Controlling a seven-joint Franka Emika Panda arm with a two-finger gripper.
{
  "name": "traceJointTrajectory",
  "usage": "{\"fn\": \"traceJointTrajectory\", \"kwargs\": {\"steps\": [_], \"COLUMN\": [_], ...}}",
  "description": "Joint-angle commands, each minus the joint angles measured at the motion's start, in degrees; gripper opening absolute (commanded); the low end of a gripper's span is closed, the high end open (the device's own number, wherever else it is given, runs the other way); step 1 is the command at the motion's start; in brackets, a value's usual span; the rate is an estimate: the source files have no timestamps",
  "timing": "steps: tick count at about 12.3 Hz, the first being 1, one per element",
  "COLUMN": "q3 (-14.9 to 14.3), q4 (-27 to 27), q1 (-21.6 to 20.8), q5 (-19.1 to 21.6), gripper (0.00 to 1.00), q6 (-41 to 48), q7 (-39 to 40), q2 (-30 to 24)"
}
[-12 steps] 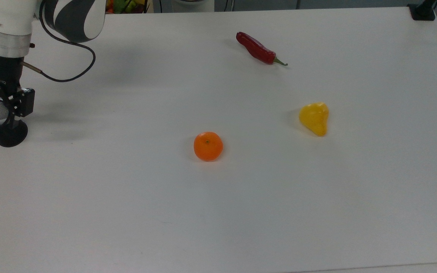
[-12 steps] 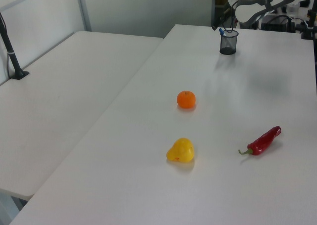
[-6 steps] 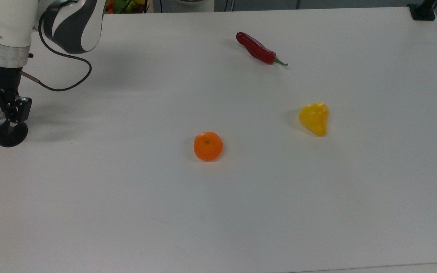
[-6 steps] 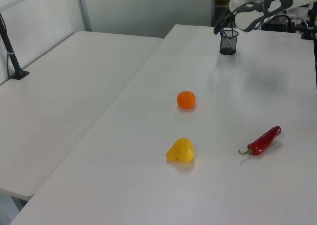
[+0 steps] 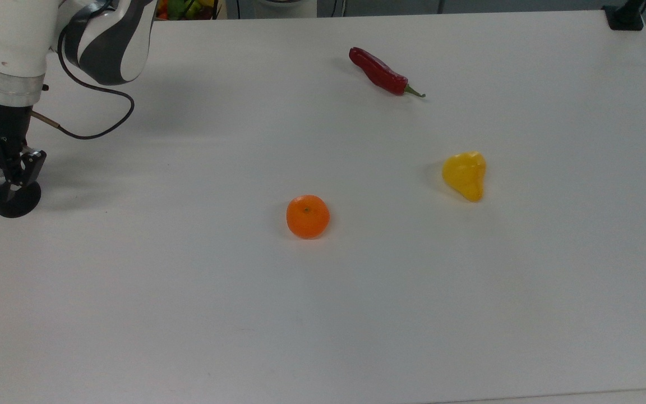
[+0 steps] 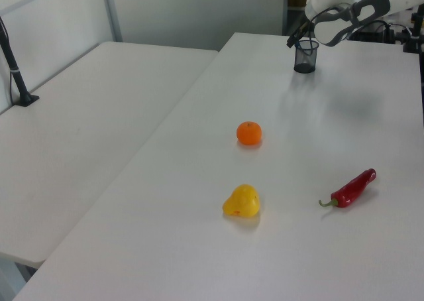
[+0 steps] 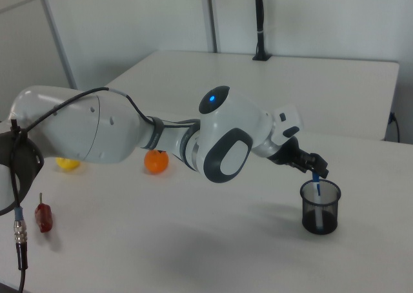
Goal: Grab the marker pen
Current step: 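Close the gripper on the blue-capped marker's cap, then lift the marker straight up out of the pen cup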
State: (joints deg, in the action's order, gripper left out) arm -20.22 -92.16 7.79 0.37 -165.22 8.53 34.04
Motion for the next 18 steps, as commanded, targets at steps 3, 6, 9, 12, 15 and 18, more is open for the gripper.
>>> {"fn": "traceJointTrajectory", "kwargs": {"steps": [3, 6, 9, 12, 15, 18], "q3": [-0.3, -0.3, -0.3, -0.3, -0.3, -0.3], "q4": [0.4, 0.3, 0.3, 0.4, -0.2, -1.8], "q1": [0.0, 0.0, 0.1, 0.1, 0.1, -0.3], "q5": [-0.9, -1.3, -1.8, -1.7, -1.5, -1.0], "gripper": [0.30, 0.11, 0.00, 0.00, 0.00, 0.00], "q6": [-2.6, -2.6, -2.6, -2.6, -2.4, -1.8], "q7": [0.5, 0.5, 0.5, 0.4, 0.3, -0.1], "q2": [0.9, 0.9, 0.6, -1.0, -5.2, -10.9]}}
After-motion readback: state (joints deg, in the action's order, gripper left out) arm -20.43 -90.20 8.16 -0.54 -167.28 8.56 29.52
